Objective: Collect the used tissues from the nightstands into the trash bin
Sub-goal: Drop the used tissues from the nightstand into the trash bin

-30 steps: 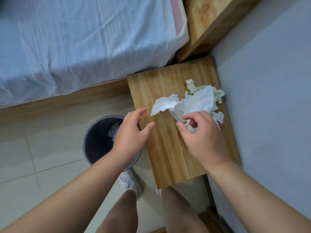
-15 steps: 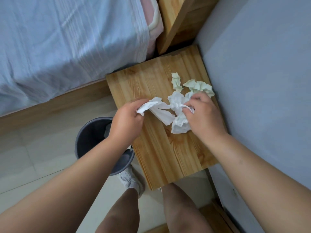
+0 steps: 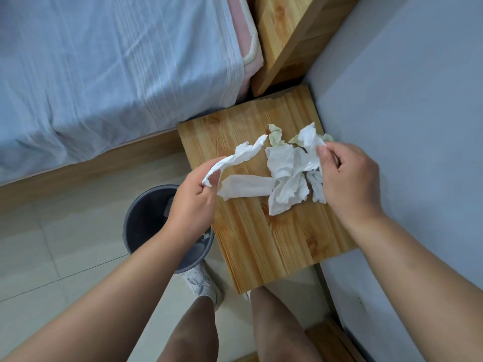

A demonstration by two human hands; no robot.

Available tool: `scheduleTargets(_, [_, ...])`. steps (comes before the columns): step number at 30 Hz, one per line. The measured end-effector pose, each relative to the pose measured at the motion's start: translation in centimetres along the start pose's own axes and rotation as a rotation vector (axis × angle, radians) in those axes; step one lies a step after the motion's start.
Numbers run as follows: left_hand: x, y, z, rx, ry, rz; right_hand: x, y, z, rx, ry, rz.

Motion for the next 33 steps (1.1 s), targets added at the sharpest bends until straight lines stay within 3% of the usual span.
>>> scheduleTargets(6, [2.1,2.2,3.9,-0.088,0.190,0.058,5.2,1.4,-0.3,-0.003,-0.176,0.018])
scheduleTargets(12, [10.1,5.7,9.4,-0.238,0.359,0.254,12.0,5.3,-6.3,0.228,-0.346,-0.002])
scheduleTargets(18, [19.0,9.2,13.0,-0.299,0.365,0.518,15.6,10.1,-15.5,0.437,-0.377,-0.094])
scheduleTargets(22, [23.5,9.5,13.5,-0.196,0.404,0.639,15.6,13.1,-21.8,0.609,-0.327,-0.166])
scheduleTargets(26, [26.9,9.0,13.1,-0.198,0.453,0.724,14.1,14.3,-25.8,0.709,-0.180,-0.205])
scheduleTargets(33, [28.7,7.5,11.2,-0.059,0.401,0.776,12.5,15.6,-27.9,0.901,-0.110,-0.287])
Point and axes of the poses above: each hand's wrist, its own y-axis away from the middle knuckle, its own z-axis out of the back of the hand, x = y × z, the point moved 4 cm from there along -y, towards the middle knuckle, and after that the axes turned 6 degrees about z, right-handed, at the moved point
